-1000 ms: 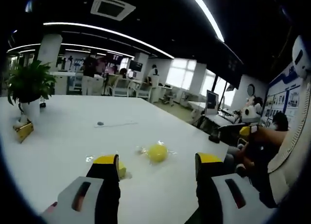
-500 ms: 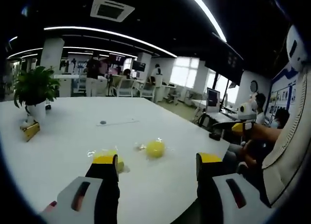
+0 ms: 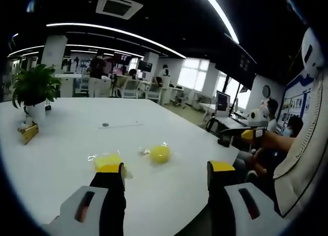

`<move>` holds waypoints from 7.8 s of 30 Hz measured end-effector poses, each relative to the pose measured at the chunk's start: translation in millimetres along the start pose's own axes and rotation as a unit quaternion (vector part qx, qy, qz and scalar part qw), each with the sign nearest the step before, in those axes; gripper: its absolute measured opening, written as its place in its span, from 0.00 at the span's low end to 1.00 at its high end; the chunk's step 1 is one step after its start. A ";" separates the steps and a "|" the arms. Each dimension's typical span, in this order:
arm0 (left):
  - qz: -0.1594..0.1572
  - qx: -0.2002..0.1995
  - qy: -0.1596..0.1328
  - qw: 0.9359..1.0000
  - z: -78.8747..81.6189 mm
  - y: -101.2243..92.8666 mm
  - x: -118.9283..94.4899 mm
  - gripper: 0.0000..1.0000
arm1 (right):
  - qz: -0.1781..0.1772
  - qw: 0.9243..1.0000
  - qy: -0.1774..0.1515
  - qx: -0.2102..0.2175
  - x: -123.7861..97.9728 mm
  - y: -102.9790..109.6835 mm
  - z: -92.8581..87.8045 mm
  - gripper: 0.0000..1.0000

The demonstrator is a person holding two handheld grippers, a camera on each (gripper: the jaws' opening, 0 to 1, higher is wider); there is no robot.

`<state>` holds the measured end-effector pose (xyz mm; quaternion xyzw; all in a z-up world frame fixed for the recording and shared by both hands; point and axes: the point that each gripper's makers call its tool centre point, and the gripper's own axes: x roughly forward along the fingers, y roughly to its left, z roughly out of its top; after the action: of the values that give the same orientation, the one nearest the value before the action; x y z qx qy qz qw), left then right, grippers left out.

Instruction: Compare the silicone blocks by pressing each to a similar depth, holding the contact briefly, and releasing to observe deformation and rebound differences across the visible hardness samples.

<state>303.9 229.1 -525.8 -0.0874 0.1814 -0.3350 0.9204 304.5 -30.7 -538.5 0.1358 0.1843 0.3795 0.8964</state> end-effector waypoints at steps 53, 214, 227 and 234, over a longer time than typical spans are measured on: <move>-0.048 -0.147 0.077 0.985 -40.4 58.5 173.4 0.59 | -0.058 0.995 0.058 0.058 22.8 -62.1 -22.5 0.74; -0.113 -0.030 0.051 0.992 38.3 -17.3 174.4 0.00 | -0.005 0.994 0.068 -0.087 25.4 -9.4 22.9 0.72; -0.116 -0.027 0.045 0.992 49.7 -24.3 153.3 0.00 | 0.039 0.984 0.102 -0.144 54.2 -1.6 39.6 0.73; -0.123 -0.021 0.047 0.991 50.1 -24.4 148.7 0.00 | 0.064 0.975 0.124 -0.171 77.5 1.7 47.2 0.73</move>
<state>414.8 116.1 -513.8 -0.1125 0.2192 -0.4455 0.8607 373.7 22.2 -513.2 -0.0562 0.2170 0.4760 0.8504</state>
